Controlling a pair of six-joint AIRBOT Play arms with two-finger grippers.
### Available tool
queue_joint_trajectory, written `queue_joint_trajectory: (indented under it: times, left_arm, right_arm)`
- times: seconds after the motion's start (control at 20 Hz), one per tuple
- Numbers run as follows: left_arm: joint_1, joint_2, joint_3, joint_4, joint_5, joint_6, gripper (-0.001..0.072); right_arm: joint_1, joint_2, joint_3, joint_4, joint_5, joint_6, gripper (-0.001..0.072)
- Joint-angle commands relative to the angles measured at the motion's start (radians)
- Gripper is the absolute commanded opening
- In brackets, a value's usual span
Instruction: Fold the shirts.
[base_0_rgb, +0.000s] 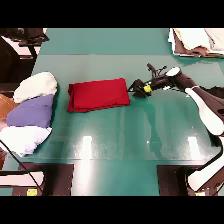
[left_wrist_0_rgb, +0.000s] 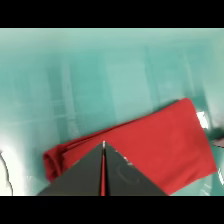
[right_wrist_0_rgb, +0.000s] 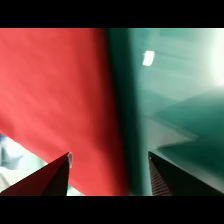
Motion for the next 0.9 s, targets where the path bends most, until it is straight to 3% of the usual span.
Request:
queue_joint_trajectory:
  times: [0.0,0.2,0.3,0.4,0.55,0.85]
  left_arm:
    - [-0.058,-0.001,-0.002,-0.002,0.013,0.023,0.0024]
    - [-0.116,-0.001,-0.002,-0.003,0.015,0.034,0.0024]
    - [-0.135,-0.001,-0.002,-0.003,0.015,0.036,0.0024]
    - [-0.15,-0.001,-0.001,-0.008,0.013,0.04,0.0023]
    - [-0.185,-0.001,-0.002,-0.006,-0.001,0.04,0.0023]
    - [-0.303,-0.001,-0.002,-0.005,0.003,0.05,0.0023]
  right_arm:
    - [0.067,-0.089,0.069,0.039,-0.043,0.001,0.055]
    - [0.147,-0.19,0.233,0.036,-0.055,0.001,0.0518]
    - [0.156,-0.219,0.305,0.032,-0.041,0.001,0.0063]
    - [0.145,-0.219,0.359,0.028,-0.026,0.001,0.0018]
    - [0.069,-0.162,0.406,0.014,0.014,0.001,0.0018]
    - [-0.237,0.115,0.403,-0.377,0.125,0.122,0.0017]
